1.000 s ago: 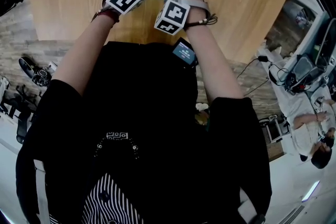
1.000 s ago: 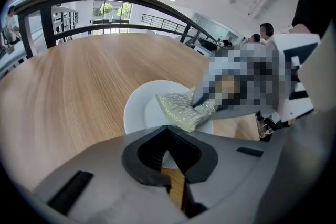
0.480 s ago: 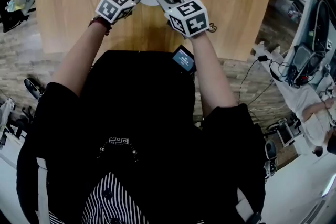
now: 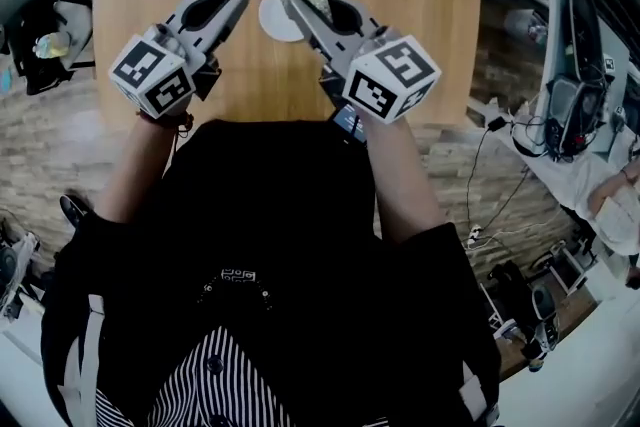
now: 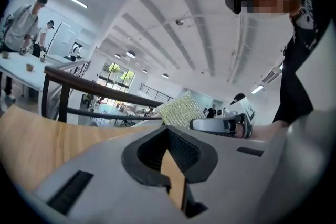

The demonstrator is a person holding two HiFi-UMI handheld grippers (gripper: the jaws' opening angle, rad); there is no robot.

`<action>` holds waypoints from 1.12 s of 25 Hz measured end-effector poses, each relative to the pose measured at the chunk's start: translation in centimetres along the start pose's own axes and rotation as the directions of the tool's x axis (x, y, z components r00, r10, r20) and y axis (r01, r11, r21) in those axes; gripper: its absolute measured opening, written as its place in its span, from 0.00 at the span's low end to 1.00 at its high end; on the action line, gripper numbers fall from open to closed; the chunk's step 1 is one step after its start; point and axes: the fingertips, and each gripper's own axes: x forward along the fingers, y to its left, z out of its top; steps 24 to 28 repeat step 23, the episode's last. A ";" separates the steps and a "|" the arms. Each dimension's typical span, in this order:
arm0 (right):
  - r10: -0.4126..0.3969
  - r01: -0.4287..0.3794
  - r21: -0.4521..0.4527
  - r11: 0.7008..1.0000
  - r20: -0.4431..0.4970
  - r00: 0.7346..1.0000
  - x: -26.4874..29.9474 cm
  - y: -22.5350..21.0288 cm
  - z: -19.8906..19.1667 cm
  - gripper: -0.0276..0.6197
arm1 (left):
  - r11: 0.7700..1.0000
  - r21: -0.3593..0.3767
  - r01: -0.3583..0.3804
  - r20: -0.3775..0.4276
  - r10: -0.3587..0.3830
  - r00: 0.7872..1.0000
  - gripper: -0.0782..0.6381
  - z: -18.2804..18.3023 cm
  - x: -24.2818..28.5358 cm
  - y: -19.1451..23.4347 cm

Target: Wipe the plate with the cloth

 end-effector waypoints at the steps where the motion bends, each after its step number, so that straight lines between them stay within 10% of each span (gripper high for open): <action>1: 0.001 -0.001 -0.012 1.000 0.019 1.000 -0.4 0.9 1.4 0.11 | 1.000 0.017 0.004 0.016 -0.004 1.000 0.11 1.2 -0.5 -1.0; 13: -0.058 0.063 -0.204 0.977 0.034 0.998 -4.5 5.0 7.0 0.11 | 0.980 0.174 0.090 0.066 -0.103 0.992 0.11 6.0 -3.1 -7.9; 28: -0.099 0.107 -0.148 0.983 0.062 0.993 -7.8 7.0 5.4 0.11 | 0.961 0.235 0.145 0.056 -0.162 0.985 0.11 6.4 -3.3 -11.3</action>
